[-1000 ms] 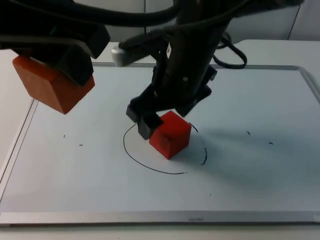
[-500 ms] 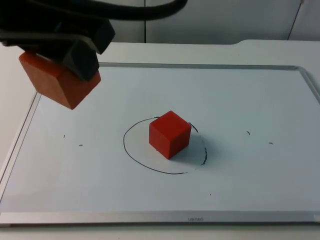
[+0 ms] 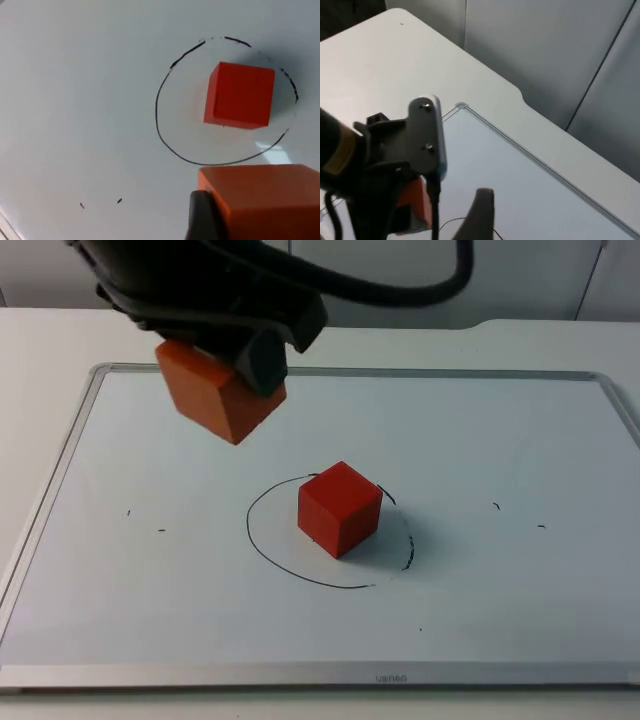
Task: Pick up one cube with the left hand and another cube with the right hand. First place the cube in the right hand at the target position, then stack the cube in the left hand on top.
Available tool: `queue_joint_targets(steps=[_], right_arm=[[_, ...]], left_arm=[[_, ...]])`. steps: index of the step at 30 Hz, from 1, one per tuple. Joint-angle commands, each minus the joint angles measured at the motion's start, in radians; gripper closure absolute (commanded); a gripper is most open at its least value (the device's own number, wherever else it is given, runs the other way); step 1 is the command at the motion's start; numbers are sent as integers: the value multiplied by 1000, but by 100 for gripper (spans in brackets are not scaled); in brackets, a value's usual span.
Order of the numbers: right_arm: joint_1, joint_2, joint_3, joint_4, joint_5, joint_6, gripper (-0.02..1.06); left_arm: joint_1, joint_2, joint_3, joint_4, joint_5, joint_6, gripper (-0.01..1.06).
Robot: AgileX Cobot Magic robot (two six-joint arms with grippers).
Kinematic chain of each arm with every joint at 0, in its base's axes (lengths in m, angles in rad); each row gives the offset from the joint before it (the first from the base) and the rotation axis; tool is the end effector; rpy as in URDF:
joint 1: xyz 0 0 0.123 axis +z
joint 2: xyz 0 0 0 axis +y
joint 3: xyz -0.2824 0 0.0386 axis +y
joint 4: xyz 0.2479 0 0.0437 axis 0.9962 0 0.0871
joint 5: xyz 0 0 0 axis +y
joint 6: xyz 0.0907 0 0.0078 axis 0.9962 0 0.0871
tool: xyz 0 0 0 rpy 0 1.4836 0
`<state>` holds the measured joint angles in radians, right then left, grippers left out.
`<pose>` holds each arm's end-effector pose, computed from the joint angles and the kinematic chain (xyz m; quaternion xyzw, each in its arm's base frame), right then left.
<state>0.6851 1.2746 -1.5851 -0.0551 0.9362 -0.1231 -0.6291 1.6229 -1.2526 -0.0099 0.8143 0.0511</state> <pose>0.2002 0.1584 0.4750 -0.3448 0.7981 0.1105 0.4816 0.2758 -0.2015 0.2730 0.3220 0.9172 -0.0709 0.2235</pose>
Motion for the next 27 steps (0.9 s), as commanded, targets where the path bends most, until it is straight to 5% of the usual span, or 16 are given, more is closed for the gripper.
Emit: queue_joint_targets(steps=[1, 13, 27], right_arm=[[1, -69, 48, -11, -3, -11, 25], [1, -465, 495, -27, -165, 18, 25], [1, -703, 610, -31, -103, 45, 25]], left_arm=[[-7, 39, -40, -25, -1, 24, 105], [-7, 237, -161, -113, -9, 106, 105], [-14, 378, -261, -144, -24, 110, 105]])
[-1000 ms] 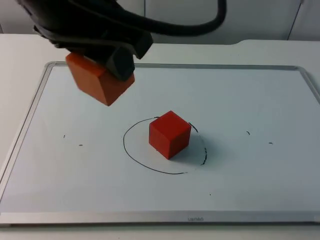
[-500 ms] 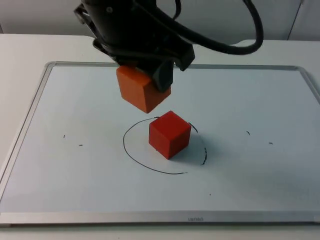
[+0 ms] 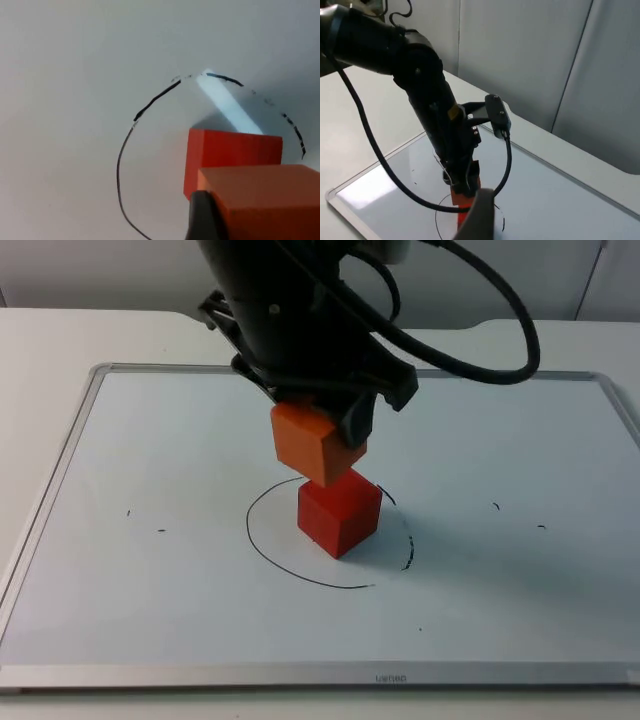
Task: Pick up one cube with the left hand and another cube with the right hand. First place the cube in the right hand at the target position, then stack the cube in the left hand on top.
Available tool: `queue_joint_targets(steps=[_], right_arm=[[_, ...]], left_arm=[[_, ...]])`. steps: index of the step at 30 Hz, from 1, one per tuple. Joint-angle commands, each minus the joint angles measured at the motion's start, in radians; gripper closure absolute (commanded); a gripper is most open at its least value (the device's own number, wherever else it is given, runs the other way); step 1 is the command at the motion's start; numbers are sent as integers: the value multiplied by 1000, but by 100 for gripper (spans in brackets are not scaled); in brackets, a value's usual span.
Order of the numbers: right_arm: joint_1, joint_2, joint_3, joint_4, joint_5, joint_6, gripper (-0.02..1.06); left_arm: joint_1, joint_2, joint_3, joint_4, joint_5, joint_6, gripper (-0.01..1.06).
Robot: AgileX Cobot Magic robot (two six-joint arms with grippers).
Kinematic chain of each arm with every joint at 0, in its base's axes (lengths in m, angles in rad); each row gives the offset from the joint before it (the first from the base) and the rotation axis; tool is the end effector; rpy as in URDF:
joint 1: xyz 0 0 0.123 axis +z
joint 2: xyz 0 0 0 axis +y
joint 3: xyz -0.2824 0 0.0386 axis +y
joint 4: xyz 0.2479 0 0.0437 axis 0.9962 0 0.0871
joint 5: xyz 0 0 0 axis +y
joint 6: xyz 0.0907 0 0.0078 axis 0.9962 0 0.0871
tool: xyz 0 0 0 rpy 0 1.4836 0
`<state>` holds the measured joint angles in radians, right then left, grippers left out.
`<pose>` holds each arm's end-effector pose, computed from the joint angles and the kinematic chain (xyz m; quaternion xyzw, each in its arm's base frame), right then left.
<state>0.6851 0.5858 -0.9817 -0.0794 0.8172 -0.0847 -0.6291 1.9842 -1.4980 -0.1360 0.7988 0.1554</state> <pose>0.0682 0.0489 0.4174 -0.3107 0.7526 0.1337 0.5650 0.3357 -0.2553 0.2046 0.3401 0.9203 -0.0985 0.1665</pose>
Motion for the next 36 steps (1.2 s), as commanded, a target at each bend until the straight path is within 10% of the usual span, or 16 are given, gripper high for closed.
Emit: queue_joint_targets(steps=[1, 36], right_arm=[[1, -17, 7, -13, 19, 6, 25], [1, -17, 7, -30, 22, 6, 25]], left_arm=[[-14, 26, -15, -18, -11, 12, 105], [-31, 152, -84, -17, 22, 47, 105]])
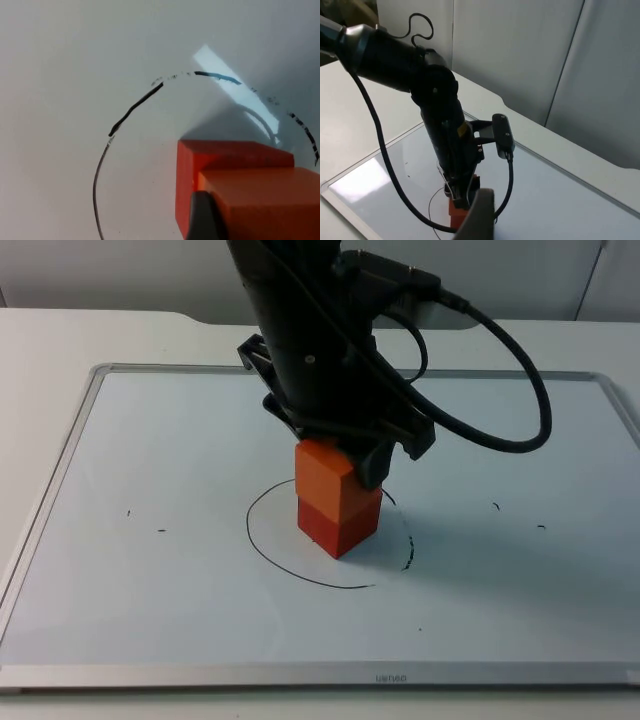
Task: Pick up one cube with the left hand and another cube with the right hand. First place the cube in the right hand at the target position, then stack the cube in the left hand on top.
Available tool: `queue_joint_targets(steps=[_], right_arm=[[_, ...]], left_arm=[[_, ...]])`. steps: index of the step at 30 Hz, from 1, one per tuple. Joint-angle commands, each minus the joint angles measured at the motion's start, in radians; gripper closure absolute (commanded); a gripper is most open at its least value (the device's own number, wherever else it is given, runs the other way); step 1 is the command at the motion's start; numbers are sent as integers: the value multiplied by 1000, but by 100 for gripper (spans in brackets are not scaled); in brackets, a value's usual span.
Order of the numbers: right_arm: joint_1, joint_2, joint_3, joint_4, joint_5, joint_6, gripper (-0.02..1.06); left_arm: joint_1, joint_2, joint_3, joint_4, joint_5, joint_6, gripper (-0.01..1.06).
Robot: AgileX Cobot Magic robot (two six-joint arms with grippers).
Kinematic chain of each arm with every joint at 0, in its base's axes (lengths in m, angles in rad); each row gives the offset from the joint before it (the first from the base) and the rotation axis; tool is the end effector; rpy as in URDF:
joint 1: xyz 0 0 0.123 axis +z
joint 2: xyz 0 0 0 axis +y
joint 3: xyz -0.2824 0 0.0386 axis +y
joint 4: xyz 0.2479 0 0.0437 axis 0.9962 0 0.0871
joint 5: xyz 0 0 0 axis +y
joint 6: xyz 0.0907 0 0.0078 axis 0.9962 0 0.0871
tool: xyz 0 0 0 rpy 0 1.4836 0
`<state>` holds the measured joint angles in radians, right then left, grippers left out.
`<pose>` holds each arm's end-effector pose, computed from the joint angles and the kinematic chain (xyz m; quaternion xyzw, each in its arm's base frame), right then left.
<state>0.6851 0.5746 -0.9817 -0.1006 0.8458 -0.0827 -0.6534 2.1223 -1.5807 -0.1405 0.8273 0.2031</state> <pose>0.0659 0.0450 0.4160 -0.3120 0.7570 0.1220 0.5609 0.3452 -0.2761 0.1663 0.3739 0.9144 -0.0886 0.1271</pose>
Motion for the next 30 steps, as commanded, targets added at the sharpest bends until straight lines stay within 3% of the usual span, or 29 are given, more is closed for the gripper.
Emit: queue_joint_targets(steps=[1, 12, 16, 17, 20, 21, 24, 30], right_arm=[[1, -6, 7, -8, -7, 4, 25], [1, -6, 7, -8, -7, 4, 25], [1, -6, 7, -8, -7, 4, 25], [1, -6, 7, -8, -7, 4, 25], [1, -6, 7, -8, -7, 4, 25], [1, -6, 7, -8, -7, 4, 25], [1, -6, 7, -8, -7, 4, 25], [1, -6, 7, -8, -7, 4, 25]], left_arm=[[-7, 14, -1, -14, -9, 0, 105], [-7, 14, -1, -14, -11, 0, 100], [-7, 14, -1, -22, -15, 0, 80], [-7, 14, -1, -22, -15, 0, 80], [-7, 14, -1, -38, -26, 0, 55], [-7, 14, -1, -38, -26, 0, 55], [-7, 9, -1, -45, -28, 0, 41], [-7, -4, -1, -43, -22, 0, 39]])
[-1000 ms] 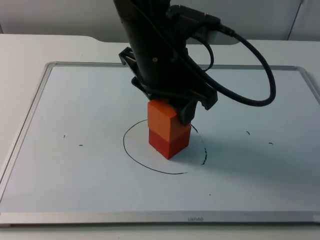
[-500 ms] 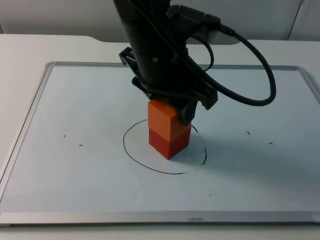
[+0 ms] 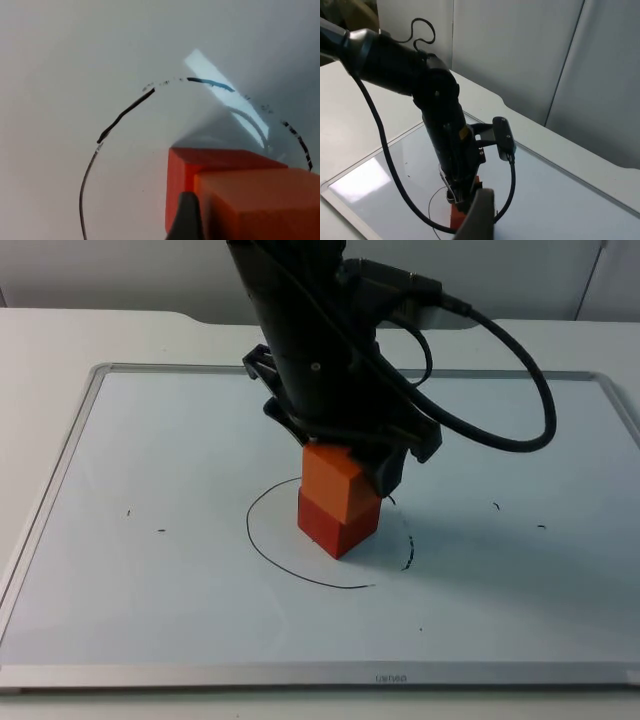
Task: Pick up one cube with the left hand and another cube with the right hand. First place the cube in the right hand at the target position, then stack the cube in the left hand on top.
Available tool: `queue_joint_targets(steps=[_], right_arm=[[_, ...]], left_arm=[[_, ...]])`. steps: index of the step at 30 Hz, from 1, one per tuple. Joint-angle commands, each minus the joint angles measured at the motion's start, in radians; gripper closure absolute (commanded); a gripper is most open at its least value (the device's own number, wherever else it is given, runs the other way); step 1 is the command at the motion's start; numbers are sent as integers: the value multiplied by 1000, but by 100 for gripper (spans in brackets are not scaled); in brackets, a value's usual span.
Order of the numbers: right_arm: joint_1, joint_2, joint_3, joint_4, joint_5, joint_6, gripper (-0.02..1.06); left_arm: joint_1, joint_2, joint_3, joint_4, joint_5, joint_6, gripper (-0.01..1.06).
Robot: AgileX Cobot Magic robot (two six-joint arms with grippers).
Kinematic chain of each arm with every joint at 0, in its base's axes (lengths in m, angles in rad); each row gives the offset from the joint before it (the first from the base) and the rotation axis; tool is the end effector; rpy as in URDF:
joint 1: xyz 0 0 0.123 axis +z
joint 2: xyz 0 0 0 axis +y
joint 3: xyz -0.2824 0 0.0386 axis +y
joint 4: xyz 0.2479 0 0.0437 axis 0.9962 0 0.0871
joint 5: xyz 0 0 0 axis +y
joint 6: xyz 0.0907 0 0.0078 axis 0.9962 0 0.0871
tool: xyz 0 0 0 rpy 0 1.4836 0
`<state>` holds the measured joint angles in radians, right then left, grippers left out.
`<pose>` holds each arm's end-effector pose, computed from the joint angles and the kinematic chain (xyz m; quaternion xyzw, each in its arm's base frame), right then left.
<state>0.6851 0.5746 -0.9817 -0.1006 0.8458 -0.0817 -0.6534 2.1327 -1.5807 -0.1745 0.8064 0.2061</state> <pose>0.0659 0.0450 0.4160 -0.3117 0.7572 0.1222 0.5609 0.3459 -0.2792 0.1625 0.3647 0.9164 -0.1024 0.1292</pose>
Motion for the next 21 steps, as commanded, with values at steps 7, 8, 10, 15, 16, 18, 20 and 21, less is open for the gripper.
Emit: queue_joint_targets(steps=[7, 8, 10, 15, 16, 18, 20, 21], right_arm=[[1, -6, 7, -8, -7, 3, 25], [1, -6, 7, -8, -7, 3, 25], [1, -6, 7, -10, -7, 1, 25], [1, -6, 7, -10, -13, -5, 25], [1, -6, 7, -10, -13, -5, 25], [1, -6, 7, -10, -22, -27, 25], [1, -6, 7, -10, -33, -38, 25], [1, -6, 7, -10, -55, -45, 25]], left_arm=[[-7, -34, -47, -4, 38, -3, 39], [-7, -42, -66, -4, 55, -3, 39], [-7, -65, -106, -4, 94, -3, 39], [-7, -143, -216, -3, 195, -3, 39], [-7, -143, -216, -3, 195, -3, 39], [-7, -189, -261, -7, 249, -3, 39], [-7, -220, -280, -10, 274, -3, 39], [-11, -276, -289, -10, 288, -3, 39]])
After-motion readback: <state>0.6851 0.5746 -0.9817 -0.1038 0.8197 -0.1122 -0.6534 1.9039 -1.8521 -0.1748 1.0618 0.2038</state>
